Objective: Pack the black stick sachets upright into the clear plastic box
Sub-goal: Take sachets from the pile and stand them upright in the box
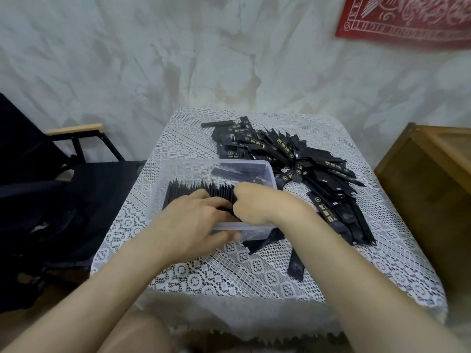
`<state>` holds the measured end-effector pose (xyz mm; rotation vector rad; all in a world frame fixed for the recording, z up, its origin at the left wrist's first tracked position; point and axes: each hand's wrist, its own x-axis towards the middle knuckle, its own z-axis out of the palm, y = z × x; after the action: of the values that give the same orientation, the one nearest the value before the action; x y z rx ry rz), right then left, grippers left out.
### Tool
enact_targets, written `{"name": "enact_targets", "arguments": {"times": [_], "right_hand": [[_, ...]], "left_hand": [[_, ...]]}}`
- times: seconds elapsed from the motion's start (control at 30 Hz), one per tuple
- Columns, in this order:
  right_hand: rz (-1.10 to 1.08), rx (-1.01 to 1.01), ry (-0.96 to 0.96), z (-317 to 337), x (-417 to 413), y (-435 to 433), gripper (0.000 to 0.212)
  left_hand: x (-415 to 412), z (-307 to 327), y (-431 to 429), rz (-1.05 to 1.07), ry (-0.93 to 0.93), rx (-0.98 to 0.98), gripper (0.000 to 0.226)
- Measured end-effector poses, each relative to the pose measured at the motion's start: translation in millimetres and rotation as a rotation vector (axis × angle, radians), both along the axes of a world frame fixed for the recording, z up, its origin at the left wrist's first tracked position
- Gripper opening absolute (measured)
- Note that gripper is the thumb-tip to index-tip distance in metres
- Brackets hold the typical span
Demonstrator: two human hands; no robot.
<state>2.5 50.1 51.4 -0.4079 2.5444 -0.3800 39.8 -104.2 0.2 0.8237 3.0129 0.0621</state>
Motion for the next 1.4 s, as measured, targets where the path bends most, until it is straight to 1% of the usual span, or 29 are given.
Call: {"name": "enact_targets", "arguments": {"times": [0.1, 0.17, 0.2, 0.3, 0.4, 0.43, 0.47, 0.57, 0.6, 0.67, 0.73, 0.8, 0.93, 1.0, 1.07, 1.13, 1.17, 1.23, 1.3, 1.4], "right_hand": [[-0.053, -0.067, 0.001, -6, -1, 1, 0.011], [-0.086, -0.111, 0.003, -11, -5, 2, 0.014], [-0.091, -0.121, 0.003, -13, -7, 3, 0.017], [-0.091, -0.161, -0.018, -18, -14, 5, 0.015], [-0.063, -0.172, -0.049, -21, -17, 7, 0.032], [-0.05, -0.16, -0.043, -21, -17, 7, 0.034], [-0.035, -0.146, -0.03, -22, -18, 7, 0.034], [-0.014, -0.106, 0.068, -19, -13, 13, 0.021], [-0.019, -0.124, 0.107, -18, -10, 18, 0.023], [-0.065, -0.23, 0.191, -19, -5, 32, 0.036], [-0.144, -0.444, 0.207, -24, 2, 48, 0.04], [-0.211, -0.68, 0.134, -28, 12, 60, 0.038], [-0.363, -1.044, 0.035, -34, 27, 76, 0.03], [-0.452, -1.165, 0.022, -36, 29, 82, 0.027], [-0.521, -1.223, 0.026, -37, 29, 88, 0.025], [-0.572, -1.195, 0.065, -40, 27, 96, 0.024], [-0.591, -1.115, 0.111, -45, 25, 101, 0.022], [-0.606, -0.838, 0.213, -59, 20, 111, 0.015], [-0.585, -0.566, 0.254, -70, 17, 114, 0.008], [-0.532, -0.329, 0.267, -75, 17, 108, 0.023]], "left_hand": [[-1, -1, -2, -0.025, 0.007, 0.01, 0.051], [-2, -2, -3, -0.056, 0.013, 0.031, 0.048], [-2, -2, -4, -0.07, 0.014, 0.044, 0.046], [-1, -1, -5, -0.088, 0.02, 0.045, 0.042], [-2, 0, -3, -0.07, 0.015, 0.019, 0.047], [-2, 0, -3, -0.065, 0.01, 0.007, 0.048], [-2, 1, -2, -0.064, 0.008, -0.003, 0.05], [-3, -1, -1, -0.062, 0.006, -0.027, 0.058], [-3, -1, -1, -0.063, 0.011, -0.034, 0.06], [-2, -1, 0, -0.06, 0.007, -0.035, 0.059], [-1, -1, 1, -0.055, 0.005, -0.028, 0.056], [2, -4, 1, -0.042, 0.008, -0.006, 0.055], [6, -15, 1, -0.01, 0.046, 0.044, 0.057], [7, -18, 1, -0.006, 0.045, 0.051, 0.057], [8, -17, 1, 0.001, 0.049, 0.075, 0.056], [10, -15, 0, 0.014, 0.055, 0.095, 0.052], [11, -14, -1, 0.02, 0.054, 0.095, 0.052], [14, -12, -2, 0.026, 0.052, 0.087, 0.054], [16, -11, -2, 0.031, 0.058, 0.084, 0.059], [18, -12, -1, 0.042, 0.075, 0.079, 0.061]]}}
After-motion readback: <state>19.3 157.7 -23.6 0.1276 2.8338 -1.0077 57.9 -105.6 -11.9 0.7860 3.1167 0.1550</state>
